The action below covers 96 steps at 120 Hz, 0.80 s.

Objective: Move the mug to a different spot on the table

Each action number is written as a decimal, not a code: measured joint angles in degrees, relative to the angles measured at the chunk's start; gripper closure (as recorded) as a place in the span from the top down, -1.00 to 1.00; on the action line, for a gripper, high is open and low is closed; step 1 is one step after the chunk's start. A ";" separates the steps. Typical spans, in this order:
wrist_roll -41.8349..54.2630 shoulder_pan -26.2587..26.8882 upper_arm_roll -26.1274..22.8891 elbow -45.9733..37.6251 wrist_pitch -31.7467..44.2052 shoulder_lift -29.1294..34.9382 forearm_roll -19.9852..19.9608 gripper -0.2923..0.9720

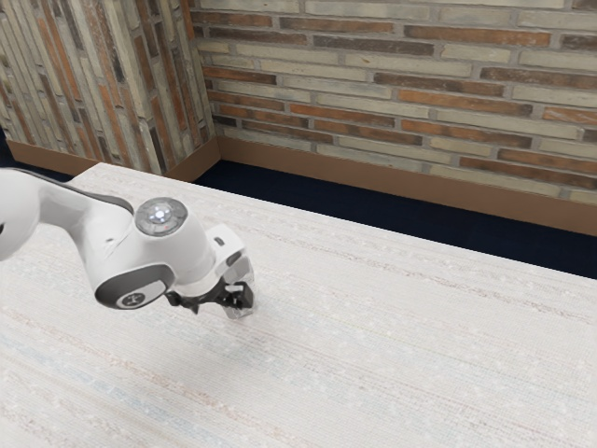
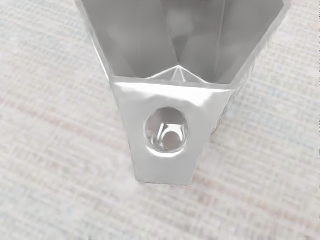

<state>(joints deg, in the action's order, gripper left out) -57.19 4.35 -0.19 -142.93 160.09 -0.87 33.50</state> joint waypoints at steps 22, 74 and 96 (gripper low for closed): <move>2.80 1.25 -1.25 1.41 -2.57 6.47 -1.11 0.49; 32.74 -6.85 0.66 52.10 -50.37 0.02 -36.02 0.50; 42.35 -9.60 2.50 57.54 -61.82 1.23 -36.98 0.50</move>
<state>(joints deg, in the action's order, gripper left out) -14.84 -5.25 2.31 -85.39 98.27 0.36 -3.48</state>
